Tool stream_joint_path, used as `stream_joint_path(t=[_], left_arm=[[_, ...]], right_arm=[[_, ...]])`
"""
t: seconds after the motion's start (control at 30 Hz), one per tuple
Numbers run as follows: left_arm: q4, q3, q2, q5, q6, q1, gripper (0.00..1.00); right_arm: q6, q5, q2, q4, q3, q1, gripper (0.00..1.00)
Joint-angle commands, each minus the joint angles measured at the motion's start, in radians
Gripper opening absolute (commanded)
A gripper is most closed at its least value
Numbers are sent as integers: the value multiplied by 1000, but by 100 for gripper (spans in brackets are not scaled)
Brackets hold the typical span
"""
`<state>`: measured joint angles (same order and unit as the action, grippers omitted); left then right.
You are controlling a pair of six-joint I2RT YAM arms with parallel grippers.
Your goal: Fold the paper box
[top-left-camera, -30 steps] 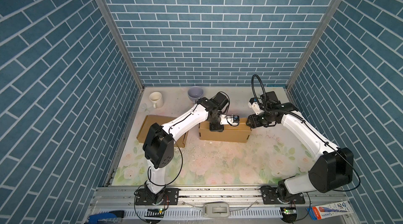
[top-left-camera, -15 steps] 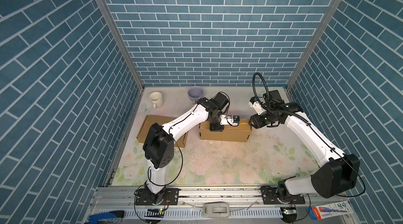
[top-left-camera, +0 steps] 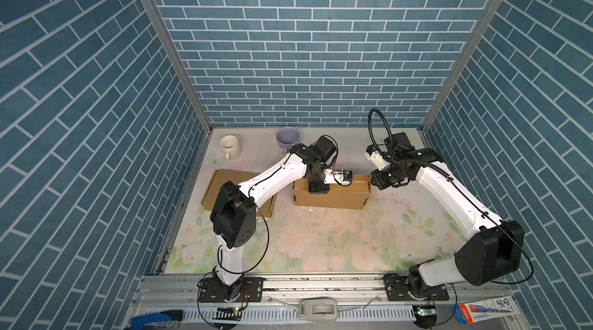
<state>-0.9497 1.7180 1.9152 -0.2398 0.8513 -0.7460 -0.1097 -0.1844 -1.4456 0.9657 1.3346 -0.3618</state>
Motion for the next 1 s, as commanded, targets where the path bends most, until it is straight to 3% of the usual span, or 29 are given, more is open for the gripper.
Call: stream_joint_path(t=[0.0, 0.17, 0.4, 0.63, 0.97], left_arm=[[-7, -48, 88, -8, 15, 5, 31], [-6, -49, 91, -13, 12, 5, 29], [-4, -49, 94, -19, 11, 5, 29], [-3, -54, 93, -17, 9, 5, 28], [4, -63, 91, -19, 1, 6, 28]], right_arm=[[54, -19, 21, 14, 51, -6, 10], [140, -54, 35, -8, 44, -6, 6], [217, -42, 57, -35, 32, -6, 15], [245, -61, 48, -48, 31, -10, 5], [321, -62, 62, -97, -23, -11, 0]])
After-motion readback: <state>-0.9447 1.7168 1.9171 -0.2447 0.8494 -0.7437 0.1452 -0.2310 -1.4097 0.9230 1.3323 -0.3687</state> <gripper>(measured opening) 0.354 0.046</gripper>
